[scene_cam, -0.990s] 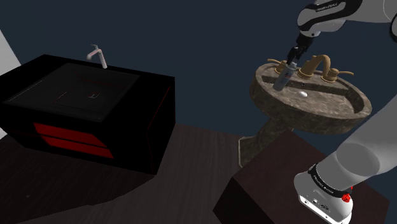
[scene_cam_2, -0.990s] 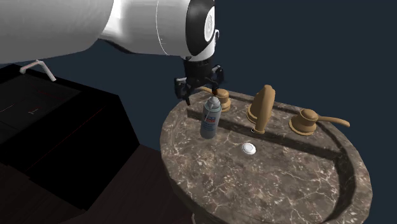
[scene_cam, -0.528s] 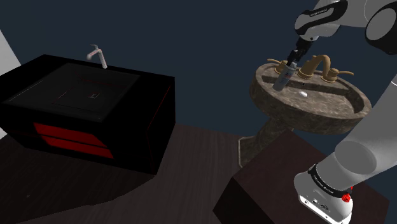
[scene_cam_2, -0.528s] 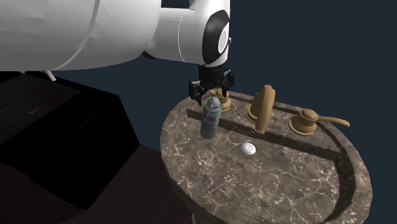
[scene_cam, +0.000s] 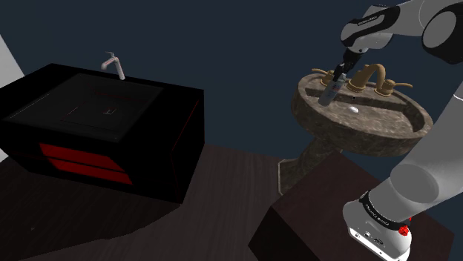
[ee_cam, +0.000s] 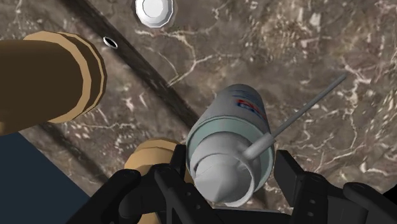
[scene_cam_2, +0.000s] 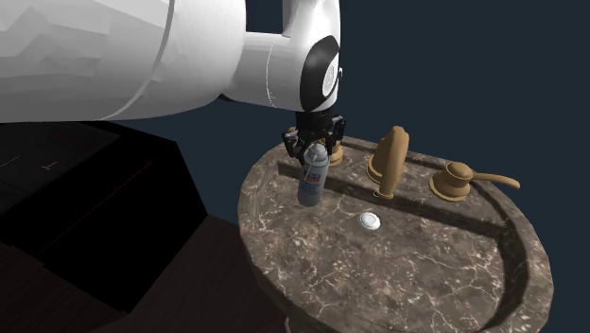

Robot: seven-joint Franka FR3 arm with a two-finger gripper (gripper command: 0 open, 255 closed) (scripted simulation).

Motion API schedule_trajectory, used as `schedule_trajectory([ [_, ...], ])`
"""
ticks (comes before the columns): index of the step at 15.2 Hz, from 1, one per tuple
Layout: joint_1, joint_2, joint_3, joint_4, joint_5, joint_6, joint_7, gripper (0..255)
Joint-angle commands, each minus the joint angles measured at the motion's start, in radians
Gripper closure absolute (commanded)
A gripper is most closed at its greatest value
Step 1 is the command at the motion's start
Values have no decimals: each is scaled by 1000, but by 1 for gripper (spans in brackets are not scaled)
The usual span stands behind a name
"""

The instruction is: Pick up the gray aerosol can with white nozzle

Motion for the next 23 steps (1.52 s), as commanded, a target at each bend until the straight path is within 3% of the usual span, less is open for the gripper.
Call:
schedule_trajectory([
  [1, 0, 1, 0, -1, 0, 0, 0, 255],
  [7, 0, 2, 0, 0, 1, 0, 0, 255],
  [23, 7, -58, -11, 132, -35, -186, 18, 255],
])
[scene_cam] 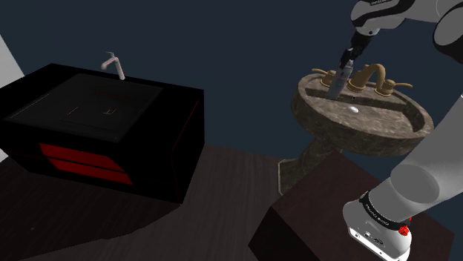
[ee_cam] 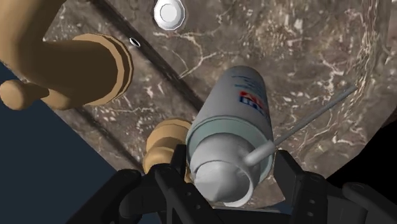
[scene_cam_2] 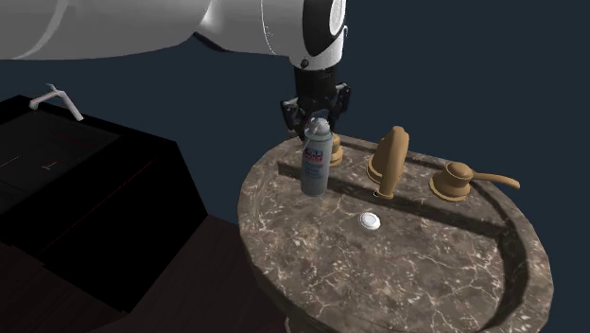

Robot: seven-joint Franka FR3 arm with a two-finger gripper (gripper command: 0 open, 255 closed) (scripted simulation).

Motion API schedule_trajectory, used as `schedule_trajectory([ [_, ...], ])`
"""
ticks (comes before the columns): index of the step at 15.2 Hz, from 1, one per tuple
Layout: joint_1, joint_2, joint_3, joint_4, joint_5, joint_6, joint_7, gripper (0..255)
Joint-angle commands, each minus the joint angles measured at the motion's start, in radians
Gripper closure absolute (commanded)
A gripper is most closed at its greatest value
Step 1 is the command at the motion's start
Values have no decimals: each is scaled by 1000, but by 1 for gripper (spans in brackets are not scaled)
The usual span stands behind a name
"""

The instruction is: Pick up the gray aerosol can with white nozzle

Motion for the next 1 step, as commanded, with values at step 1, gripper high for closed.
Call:
schedule_trajectory([
  [1, -1, -1, -1, 10, 0, -10, -1, 255],
])
